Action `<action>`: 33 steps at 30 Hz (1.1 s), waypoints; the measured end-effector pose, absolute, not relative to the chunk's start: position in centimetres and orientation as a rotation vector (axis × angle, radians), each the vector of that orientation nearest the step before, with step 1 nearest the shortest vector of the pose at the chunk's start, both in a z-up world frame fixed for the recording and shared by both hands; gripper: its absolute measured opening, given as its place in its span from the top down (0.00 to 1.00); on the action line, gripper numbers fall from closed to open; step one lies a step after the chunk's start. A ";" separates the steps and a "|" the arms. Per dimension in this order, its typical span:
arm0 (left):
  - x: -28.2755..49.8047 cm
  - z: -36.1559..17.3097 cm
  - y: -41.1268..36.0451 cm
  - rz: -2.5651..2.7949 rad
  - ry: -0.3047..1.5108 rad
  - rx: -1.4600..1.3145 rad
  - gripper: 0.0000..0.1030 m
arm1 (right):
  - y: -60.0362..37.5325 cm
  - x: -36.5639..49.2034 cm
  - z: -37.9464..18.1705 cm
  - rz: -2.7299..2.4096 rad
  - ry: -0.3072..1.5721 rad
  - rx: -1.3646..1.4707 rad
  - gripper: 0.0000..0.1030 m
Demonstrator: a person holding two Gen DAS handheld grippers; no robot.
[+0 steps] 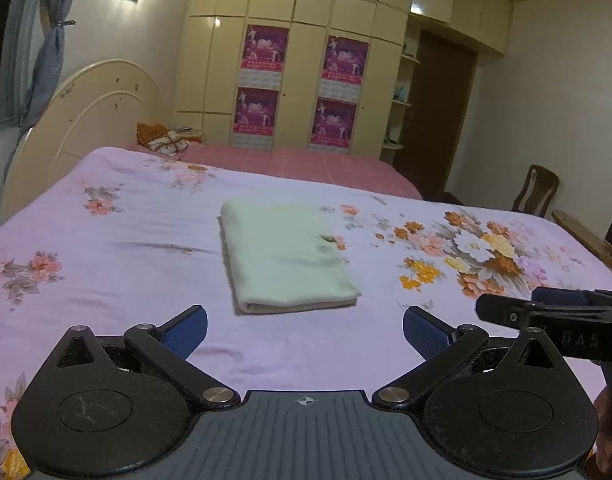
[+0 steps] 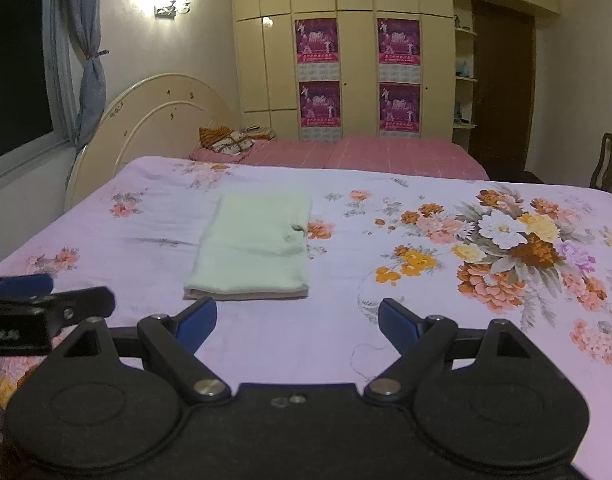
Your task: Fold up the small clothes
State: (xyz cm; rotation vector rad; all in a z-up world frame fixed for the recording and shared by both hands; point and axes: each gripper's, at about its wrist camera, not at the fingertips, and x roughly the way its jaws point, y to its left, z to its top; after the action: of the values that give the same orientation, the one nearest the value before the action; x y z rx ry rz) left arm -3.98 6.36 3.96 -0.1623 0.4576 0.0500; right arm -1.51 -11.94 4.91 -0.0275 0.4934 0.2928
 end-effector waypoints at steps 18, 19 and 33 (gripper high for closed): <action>-4.0 4.3 5.3 0.042 0.434 -0.129 0.00 | -11.3 -2.8 5.1 0.274 0.452 -0.042 0.15; -4.0 4.3 5.3 0.040 0.434 -0.126 0.00 | -11.3 -2.8 5.1 0.274 0.452 -0.042 0.15; -4.0 4.5 5.1 0.028 0.433 -0.117 0.00 | -11.4 -2.7 5.1 0.261 0.448 -0.032 0.15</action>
State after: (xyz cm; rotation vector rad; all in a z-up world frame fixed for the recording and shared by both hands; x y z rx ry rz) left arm -4.01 5.06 4.45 -0.1173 0.4331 0.0281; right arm -2.67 -11.42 5.11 -0.0317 0.4477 0.2613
